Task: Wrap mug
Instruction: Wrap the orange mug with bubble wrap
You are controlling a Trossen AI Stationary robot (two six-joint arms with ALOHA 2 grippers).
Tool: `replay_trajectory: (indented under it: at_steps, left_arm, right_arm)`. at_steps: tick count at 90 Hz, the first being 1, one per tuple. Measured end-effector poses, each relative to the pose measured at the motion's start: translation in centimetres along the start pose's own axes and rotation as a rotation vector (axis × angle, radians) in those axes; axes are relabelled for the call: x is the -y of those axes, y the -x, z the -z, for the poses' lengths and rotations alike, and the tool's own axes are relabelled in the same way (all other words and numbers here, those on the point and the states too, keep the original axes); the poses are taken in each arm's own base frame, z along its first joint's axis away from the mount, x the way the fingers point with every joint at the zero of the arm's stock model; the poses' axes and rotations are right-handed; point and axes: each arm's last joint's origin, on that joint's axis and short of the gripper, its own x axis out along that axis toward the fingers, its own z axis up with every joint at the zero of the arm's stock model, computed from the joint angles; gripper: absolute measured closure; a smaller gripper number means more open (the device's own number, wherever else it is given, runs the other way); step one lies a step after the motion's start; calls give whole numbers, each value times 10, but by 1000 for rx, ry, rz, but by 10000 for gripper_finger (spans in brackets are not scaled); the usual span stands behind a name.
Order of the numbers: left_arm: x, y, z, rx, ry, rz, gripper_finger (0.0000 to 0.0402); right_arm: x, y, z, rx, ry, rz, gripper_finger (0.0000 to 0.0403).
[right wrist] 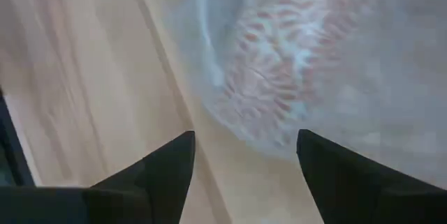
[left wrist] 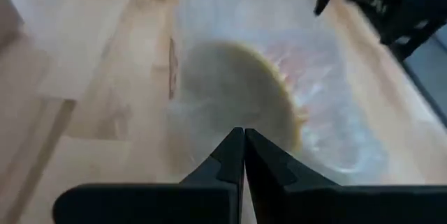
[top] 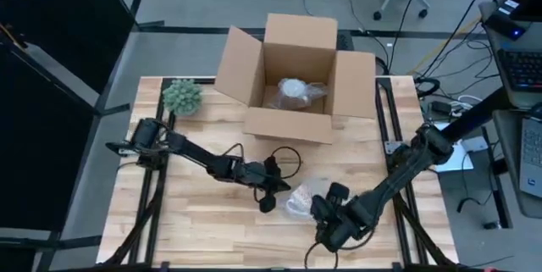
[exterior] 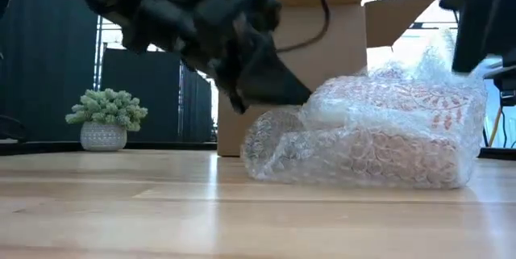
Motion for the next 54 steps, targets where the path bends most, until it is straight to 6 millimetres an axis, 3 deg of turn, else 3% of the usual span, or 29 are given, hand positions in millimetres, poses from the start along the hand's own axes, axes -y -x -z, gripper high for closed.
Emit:
replay_trajectory:
  at_steps: [14,30,44,54]
  left_arm:
    - [2,-19,-1,-36,8,48,402]
    - [14,-20,-28,35,1,118,402]
    - [20,-21,-49,62,-4,141,402]
    - [23,-22,-52,4,-12,129,402]
  right_arm:
    - [15,-28,11,8,-34,11,167]
    - [26,-54,21,7,-66,-28,167]
    - [33,-69,13,16,-51,-116,167]
    - [39,-75,7,11,-23,-131,167]
